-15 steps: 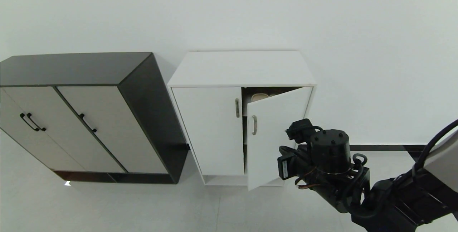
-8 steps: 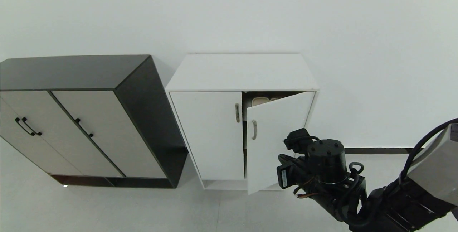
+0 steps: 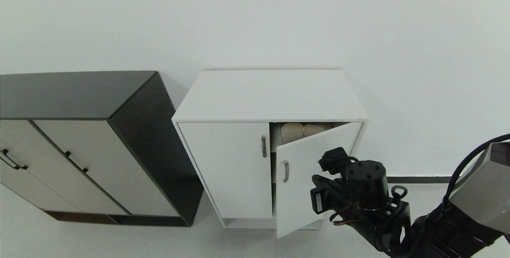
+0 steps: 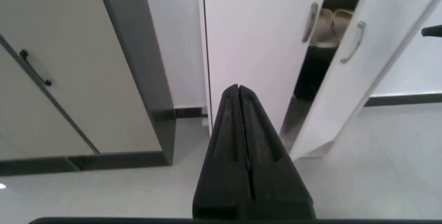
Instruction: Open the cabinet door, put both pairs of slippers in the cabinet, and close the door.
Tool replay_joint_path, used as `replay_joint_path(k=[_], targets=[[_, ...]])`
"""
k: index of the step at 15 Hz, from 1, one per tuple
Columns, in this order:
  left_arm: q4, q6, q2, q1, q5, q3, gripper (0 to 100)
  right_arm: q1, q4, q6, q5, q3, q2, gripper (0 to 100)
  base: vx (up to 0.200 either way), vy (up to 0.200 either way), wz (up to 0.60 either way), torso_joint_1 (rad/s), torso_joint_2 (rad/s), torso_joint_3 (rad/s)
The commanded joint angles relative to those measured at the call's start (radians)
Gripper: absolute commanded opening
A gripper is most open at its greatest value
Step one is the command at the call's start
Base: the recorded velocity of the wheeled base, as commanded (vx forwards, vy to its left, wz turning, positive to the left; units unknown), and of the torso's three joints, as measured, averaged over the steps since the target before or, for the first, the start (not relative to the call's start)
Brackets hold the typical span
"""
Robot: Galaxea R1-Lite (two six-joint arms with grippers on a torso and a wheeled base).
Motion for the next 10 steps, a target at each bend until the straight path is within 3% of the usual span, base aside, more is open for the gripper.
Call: replay_joint_path(k=[1,5,10], targets=[[0.0,0.0,0.0,0.0,0.0,0.0,0,0.0,-0.024,0.0,0.0,0.038,0.004,0,0.0,0.0,0.0,0.0,0.0,0.0],[-0.002,0.0,0.0,0.0,0.0,0.0,0,-0.003,-0.045,0.002,0.006,0.072,0.013,0,0.0,0.0,0.0,0.0,0.0,0.0],[-0.002,0.0,0.0,0.0,0.002,0.0,0,-0.017,-0.044,-0.001,0.014,-0.017,0.082,0,0.0,0.0,0.0,0.0,0.0,0.0]])
